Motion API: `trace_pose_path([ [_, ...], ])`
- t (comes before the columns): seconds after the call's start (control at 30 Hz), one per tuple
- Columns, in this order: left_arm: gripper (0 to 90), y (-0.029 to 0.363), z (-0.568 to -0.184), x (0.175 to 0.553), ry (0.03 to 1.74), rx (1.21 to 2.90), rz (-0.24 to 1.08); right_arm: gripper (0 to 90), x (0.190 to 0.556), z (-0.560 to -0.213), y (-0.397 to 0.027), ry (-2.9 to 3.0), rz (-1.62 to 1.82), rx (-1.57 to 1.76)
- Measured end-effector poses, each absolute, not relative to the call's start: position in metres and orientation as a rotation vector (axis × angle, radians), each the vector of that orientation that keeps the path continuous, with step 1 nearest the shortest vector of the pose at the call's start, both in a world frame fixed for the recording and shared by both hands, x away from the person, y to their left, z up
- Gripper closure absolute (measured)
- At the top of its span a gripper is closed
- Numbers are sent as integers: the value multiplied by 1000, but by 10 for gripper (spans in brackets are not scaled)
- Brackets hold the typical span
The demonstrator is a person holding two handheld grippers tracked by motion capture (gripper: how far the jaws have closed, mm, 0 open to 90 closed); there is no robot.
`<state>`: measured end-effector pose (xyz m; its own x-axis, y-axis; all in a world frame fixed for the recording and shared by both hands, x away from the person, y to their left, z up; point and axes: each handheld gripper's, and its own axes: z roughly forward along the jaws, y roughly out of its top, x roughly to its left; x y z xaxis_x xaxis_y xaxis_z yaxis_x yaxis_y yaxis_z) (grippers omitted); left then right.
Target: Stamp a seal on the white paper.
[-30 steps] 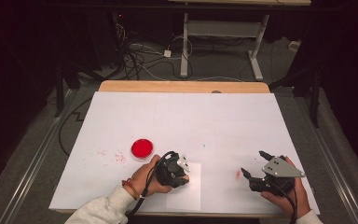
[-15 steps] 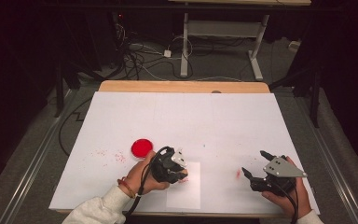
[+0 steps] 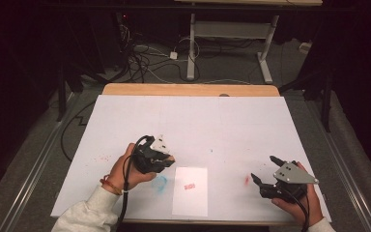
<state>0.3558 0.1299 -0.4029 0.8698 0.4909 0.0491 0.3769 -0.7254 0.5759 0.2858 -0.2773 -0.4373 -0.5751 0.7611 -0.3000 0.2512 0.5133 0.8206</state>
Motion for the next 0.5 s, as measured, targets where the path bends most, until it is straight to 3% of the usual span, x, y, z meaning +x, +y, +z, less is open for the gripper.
trace_pose_path([
  [0.5,735,169,-420,383,841,2462,307,187,286,-438,-277,2100,984,818],
])
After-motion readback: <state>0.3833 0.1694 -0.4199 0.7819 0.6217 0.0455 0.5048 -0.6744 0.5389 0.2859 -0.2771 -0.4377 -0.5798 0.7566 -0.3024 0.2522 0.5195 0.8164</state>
